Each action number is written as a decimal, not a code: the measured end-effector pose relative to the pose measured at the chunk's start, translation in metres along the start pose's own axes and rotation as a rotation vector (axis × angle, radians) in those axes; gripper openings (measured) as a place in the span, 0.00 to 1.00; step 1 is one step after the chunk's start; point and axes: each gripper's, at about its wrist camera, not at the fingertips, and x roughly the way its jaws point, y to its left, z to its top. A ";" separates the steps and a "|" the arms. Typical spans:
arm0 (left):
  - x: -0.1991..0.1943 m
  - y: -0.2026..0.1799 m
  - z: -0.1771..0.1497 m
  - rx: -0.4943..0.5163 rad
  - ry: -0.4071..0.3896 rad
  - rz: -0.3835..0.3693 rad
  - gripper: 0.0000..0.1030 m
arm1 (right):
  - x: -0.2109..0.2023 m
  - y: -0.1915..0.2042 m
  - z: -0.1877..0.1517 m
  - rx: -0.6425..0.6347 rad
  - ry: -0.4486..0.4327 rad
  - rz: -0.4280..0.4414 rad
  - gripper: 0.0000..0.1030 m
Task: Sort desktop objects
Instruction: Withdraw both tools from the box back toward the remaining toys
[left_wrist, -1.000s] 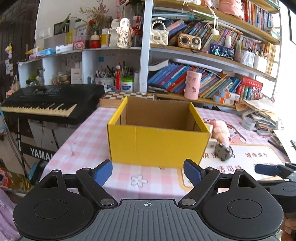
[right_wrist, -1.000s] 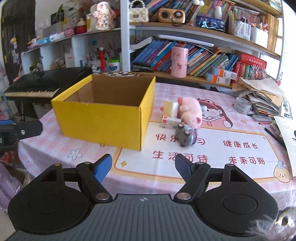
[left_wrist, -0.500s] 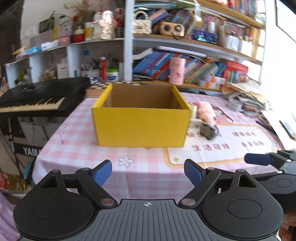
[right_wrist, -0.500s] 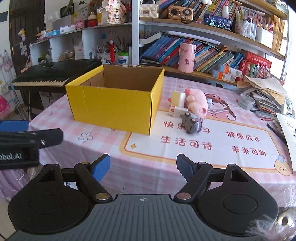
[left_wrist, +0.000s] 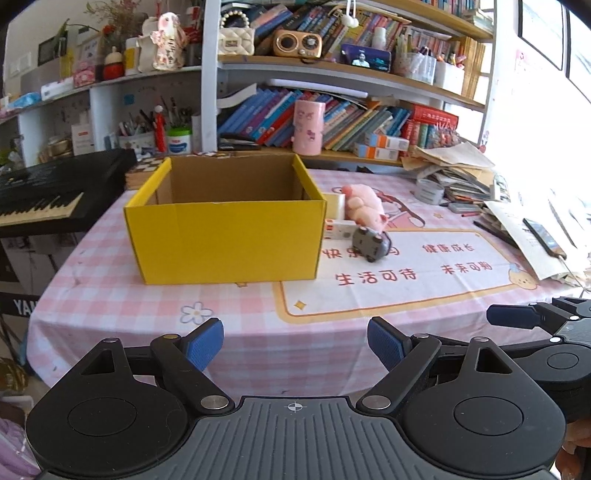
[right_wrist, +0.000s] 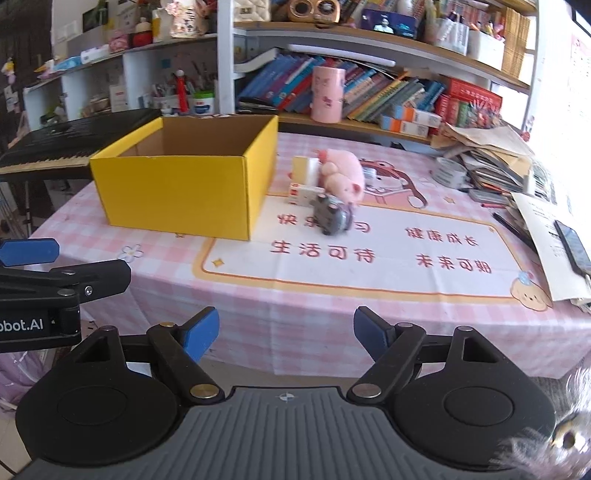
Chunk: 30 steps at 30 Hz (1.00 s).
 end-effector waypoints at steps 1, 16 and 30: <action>0.001 -0.001 0.000 -0.002 0.002 -0.005 0.85 | 0.000 -0.002 -0.001 0.000 0.003 -0.006 0.76; 0.033 -0.027 0.006 0.005 0.065 -0.033 0.85 | 0.015 -0.032 -0.004 0.034 0.069 -0.050 0.77; 0.089 -0.088 0.046 0.050 0.078 -0.022 0.85 | 0.059 -0.101 0.026 0.034 0.097 -0.039 0.77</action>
